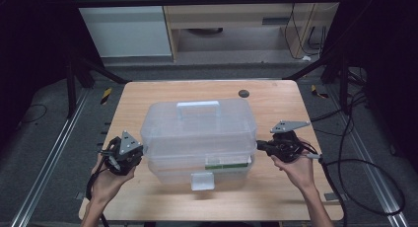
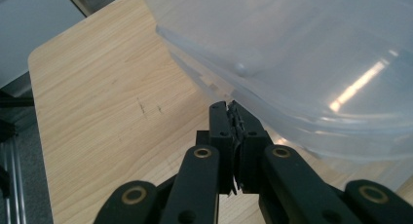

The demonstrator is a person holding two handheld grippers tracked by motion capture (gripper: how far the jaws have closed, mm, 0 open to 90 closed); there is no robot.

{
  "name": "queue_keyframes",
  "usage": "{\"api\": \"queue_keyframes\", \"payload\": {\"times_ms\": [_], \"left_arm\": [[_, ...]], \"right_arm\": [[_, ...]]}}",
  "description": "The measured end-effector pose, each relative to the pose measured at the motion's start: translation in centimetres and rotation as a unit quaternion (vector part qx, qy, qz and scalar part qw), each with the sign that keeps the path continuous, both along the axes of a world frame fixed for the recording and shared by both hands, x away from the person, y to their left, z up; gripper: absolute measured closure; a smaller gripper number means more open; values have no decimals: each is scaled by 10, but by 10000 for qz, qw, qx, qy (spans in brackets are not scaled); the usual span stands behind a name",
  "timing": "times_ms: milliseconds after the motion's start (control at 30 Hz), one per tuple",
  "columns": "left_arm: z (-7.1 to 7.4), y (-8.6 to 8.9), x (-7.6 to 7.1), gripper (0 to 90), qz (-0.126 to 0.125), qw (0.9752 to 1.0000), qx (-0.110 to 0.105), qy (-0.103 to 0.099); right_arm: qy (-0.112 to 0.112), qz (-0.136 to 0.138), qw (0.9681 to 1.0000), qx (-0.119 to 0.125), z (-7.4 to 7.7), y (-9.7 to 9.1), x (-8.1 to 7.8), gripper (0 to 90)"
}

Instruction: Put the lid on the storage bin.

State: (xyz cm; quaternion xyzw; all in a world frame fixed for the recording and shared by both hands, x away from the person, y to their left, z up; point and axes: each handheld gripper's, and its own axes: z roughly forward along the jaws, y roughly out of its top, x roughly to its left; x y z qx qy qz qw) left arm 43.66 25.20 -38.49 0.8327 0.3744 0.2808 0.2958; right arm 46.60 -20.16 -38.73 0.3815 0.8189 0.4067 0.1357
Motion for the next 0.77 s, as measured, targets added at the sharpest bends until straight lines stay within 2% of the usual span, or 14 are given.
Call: {"api": "queue_keyframes", "payload": {"times_ms": [67,100,133,167,233,267,333,467,567,700,767], "left_arm": [[-2,2,1,869,83,10000,49,-2],[-4,4,2,867,206,9998,7,82],[-5,6,3,867,285,9995,27,106],[-6,11,8,867,311,9994,131,-21],[-9,17,9,867,611,9980,107,85],[-11,22,10,859,713,9973,75,128],[-15,28,14,853,857,9962,40,154],[-22,36,19,798,985,9951,-29,110],[-30,40,24,714,1115,9937,5,74],[-41,49,29,590,1290,9916,-11,50],[-47,54,32,541,1348,9908,-79,48]], "right_arm": [[6,12,10000,41,-1,-1,0,900],[35,7,9999,102,-1,-3,1,900],[38,-34,10000,73,-1,-4,1,900],[-13,-74,10000,0,-2,-4,1,900],[-27,-183,9998,-87,-3,-7,3,900],[-83,-330,9992,-231,-5,-11,4,893],[-118,-350,9990,-244,-7,-13,5,881],[-208,-659,9969,-375,-17,-25,10,822],[-310,-891,9945,-455,-25,-34,13,753],[-414,-1329,9890,-507,-37,-49,19,580],[-386,-1499,9869,-463,-42,-57,21,510]]}}
